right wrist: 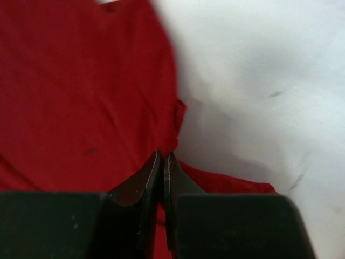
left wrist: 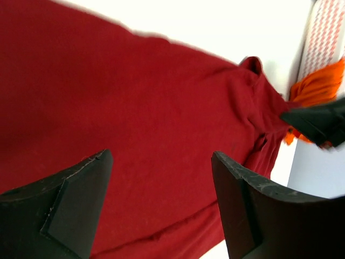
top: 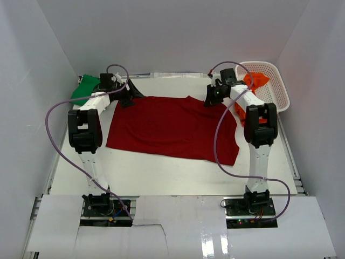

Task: Fold and stack the t-shirts
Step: Grap the side of the flattened tshirt furthest away from the robot with both arms

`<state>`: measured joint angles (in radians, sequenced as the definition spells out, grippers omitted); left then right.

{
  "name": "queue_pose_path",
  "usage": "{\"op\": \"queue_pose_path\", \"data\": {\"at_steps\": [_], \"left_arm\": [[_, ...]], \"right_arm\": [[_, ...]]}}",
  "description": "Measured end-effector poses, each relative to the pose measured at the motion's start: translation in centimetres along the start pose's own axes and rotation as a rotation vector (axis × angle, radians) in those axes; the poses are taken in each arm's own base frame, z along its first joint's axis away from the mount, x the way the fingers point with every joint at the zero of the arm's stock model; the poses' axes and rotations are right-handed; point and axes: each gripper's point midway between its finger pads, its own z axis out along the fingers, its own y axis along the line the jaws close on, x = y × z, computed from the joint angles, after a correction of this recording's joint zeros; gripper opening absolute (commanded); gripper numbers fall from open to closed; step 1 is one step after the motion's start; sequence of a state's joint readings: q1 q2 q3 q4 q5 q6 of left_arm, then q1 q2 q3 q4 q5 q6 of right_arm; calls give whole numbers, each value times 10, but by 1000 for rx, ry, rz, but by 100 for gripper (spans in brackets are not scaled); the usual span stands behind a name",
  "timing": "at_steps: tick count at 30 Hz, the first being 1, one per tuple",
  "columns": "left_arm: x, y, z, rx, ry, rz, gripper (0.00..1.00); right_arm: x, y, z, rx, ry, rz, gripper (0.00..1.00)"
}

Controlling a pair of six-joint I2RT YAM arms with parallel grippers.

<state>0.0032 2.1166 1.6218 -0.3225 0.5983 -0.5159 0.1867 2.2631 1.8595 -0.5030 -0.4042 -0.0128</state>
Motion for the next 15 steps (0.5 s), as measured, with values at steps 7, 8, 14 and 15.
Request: {"op": "queue_pose_path", "data": {"at_steps": [7,8,14,15], "left_arm": [[39,-7,0,-25,73,16,85],[41,-6,-2,-31,78,16,85],[40,-6,-11,-58,70,31,85],[39,-6,-12,-61,68,32,85]], "right_arm": [[54,123,-34,-63,-16,-293,23],[67,141,-33,-85,3,-322,26],[140,162,-10,-83,232,-334,85],[151,157,-10,-71,265,-320,87]]}}
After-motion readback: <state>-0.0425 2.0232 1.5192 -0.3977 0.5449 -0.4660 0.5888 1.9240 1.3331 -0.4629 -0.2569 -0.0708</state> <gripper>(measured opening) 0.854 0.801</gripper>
